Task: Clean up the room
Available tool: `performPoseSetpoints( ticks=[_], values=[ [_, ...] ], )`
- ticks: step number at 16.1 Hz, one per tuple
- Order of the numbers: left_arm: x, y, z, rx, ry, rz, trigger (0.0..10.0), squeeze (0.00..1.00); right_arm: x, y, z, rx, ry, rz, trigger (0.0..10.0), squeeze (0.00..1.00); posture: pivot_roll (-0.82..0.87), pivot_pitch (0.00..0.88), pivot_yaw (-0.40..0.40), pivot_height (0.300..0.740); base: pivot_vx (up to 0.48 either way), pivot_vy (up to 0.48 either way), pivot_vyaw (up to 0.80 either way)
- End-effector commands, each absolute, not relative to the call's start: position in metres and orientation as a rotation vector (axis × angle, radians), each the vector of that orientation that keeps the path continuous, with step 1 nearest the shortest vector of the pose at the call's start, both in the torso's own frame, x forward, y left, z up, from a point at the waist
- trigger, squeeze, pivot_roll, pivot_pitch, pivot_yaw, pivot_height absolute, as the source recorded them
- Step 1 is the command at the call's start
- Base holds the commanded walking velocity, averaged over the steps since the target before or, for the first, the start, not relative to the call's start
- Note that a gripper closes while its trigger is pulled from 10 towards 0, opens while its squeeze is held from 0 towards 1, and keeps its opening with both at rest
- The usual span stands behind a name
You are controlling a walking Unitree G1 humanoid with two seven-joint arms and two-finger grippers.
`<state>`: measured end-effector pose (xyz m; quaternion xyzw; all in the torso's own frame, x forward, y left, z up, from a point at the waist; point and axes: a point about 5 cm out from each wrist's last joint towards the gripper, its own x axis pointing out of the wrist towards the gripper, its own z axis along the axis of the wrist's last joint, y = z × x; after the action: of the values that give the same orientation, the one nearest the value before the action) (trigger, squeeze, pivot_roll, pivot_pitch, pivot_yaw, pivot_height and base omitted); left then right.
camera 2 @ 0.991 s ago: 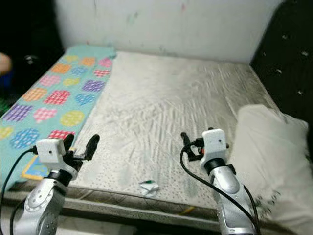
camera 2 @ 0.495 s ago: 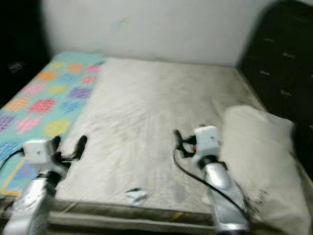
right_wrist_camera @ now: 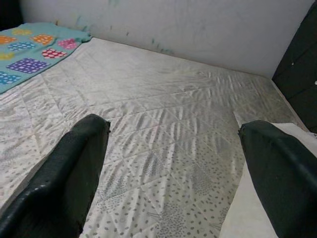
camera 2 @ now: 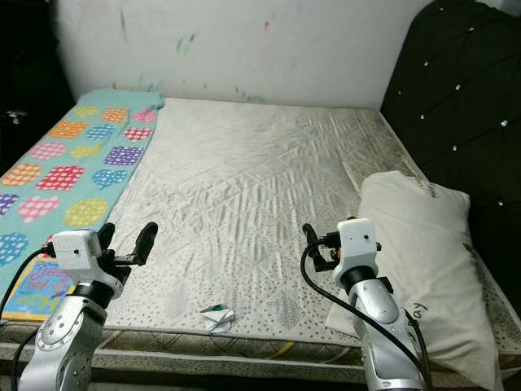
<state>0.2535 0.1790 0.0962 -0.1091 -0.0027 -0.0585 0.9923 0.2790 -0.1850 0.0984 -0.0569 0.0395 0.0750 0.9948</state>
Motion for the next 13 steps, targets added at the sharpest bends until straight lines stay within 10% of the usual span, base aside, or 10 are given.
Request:
performPoseSetpoints(
  ticks=[1,13],
  values=[
    [0.2535,0.1785,0.0970,-0.214,-0.009,-0.112,10.0,0.00,0.2819,-0.1847,0.1046,-0.100,0.057,0.149,10.0,0.00,-0.09,0.015,-0.037,0.740,0.000,0.000,0.00],
    [0.2538,0.1790,0.0962,-0.209,-0.003,-0.106,10.0,0.00,0.2846,-0.1789,0.1000,-0.131,0.112,0.158,10.0,0.00,-0.08,0.012,-0.033,0.740,0.000,0.000,0.00]
  ],
)
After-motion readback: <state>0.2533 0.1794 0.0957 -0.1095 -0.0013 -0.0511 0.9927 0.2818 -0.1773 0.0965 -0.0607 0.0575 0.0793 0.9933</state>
